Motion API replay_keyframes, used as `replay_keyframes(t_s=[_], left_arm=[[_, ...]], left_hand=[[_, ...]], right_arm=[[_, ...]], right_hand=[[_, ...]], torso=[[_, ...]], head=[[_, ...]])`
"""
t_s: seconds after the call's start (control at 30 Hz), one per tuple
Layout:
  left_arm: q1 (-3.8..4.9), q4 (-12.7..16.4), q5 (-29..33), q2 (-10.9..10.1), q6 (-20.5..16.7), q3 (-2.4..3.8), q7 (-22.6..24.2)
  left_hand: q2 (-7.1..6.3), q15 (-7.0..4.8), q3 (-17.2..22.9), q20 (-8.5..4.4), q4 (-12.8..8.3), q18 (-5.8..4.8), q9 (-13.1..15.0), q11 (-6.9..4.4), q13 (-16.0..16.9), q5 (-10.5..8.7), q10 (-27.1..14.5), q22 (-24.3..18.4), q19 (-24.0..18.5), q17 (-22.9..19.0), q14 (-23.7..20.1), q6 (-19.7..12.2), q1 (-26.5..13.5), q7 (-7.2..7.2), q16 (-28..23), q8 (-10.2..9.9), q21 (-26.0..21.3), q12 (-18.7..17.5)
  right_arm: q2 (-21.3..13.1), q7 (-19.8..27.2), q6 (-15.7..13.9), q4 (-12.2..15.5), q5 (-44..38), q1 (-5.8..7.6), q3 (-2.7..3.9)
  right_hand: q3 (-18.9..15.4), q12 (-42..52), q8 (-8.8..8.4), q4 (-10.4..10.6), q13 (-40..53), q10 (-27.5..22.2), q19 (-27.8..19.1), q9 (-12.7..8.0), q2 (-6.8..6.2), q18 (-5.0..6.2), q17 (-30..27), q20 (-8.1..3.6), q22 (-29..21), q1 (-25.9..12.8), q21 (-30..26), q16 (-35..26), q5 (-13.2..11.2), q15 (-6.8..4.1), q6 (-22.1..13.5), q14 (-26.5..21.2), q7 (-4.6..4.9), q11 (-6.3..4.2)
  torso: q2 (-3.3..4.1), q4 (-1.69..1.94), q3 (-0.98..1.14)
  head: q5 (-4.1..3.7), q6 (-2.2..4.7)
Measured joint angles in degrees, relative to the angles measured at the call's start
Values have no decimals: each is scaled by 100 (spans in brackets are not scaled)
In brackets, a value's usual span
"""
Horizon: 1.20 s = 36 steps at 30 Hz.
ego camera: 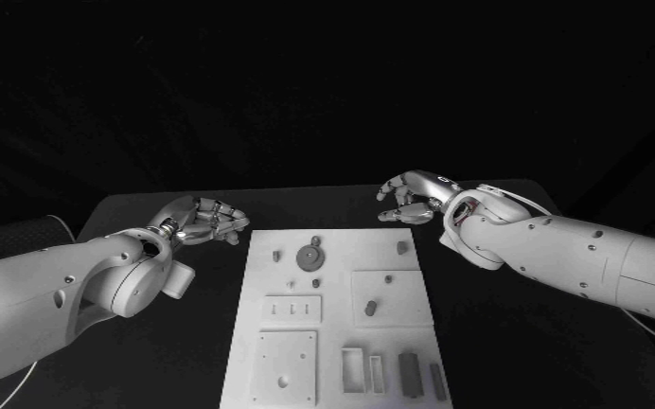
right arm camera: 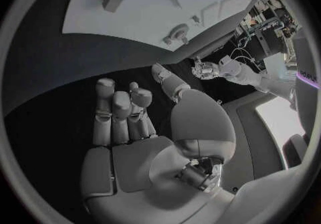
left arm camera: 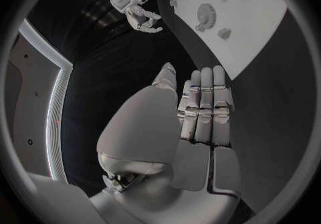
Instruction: Assemble the parts on the task board
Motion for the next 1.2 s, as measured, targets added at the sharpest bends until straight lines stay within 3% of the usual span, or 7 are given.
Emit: replay_keyframes(t_s=[0.2,0.47,0.63,0.83,1.2], left_arm=[[-2,-126,-20,27,131,0,90],[-4,-208,-35,31,203,0,152],[-4,-208,-40,34,223,2,167],[-4,-208,-45,40,238,1,173],[-5,-232,-55,28,247,0,177]], left_hand=[[0,0,0,0,0,0,0,0,5,0,0,-1,0,15,0,0,0,0,-24,-12,-7,-6],[0,0,0,0,0,0,-1,0,5,0,0,-1,0,19,0,-20,0,20,-26,-22,-25,-22],[0,0,0,0,0,0,-1,0,4,0,0,3,0,20,0,-20,0,20,-26,-22,-25,-22],[0,0,0,0,0,0,-1,0,4,0,0,3,0,25,0,-20,0,20,-48,-22,-25,-22],[1,0,0,0,0,0,-2,0,5,0,0,2,0,29,0,-20,0,20,-49,-22,-24,-22]], right_arm=[[-322,353,203,-65,350,-6,-7],[-461,563,453,-174,408,-77,-46],[-474,623,546,-241,354,-209,-71],[-471,638,631,-285,277,-303,-108],[-392,651,698,-372,218,-529,-113]], right_hand=[[-11,0,0,-84,10,-51,-70,-15,42,43,0,11,0,94,-25,0,67,-21,0,-60,-1,-9],[-50,0,0,-123,28,-194,-209,-32,-89,122,0,86,0,501,-56,0,67,-86,-50,-203,-73,-92],[-83,-22,-53,-122,32,-228,-235,-61,-139,177,0,112,0,576,-70,0,67,-110,-137,-278,-111,-99],[-114,-22,-151,-122,44,-307,-266,-118,-151,189,1,124,0,649,-91,0,69,-48,-369,-334,0,-20],[-114,-22,-174,-122,57,-337,-286,-133,-152,189,-5,144,0,696,-91,0,111,-16,-437,-350,27,10]], torso=[[-5,-10,13],[-8,-14,27],[-6,-16,27],[-2,-10,15],[0,3,5]], head=[[-122,55],[-198,49],[-209,68],[-233,60],[-218,7]])
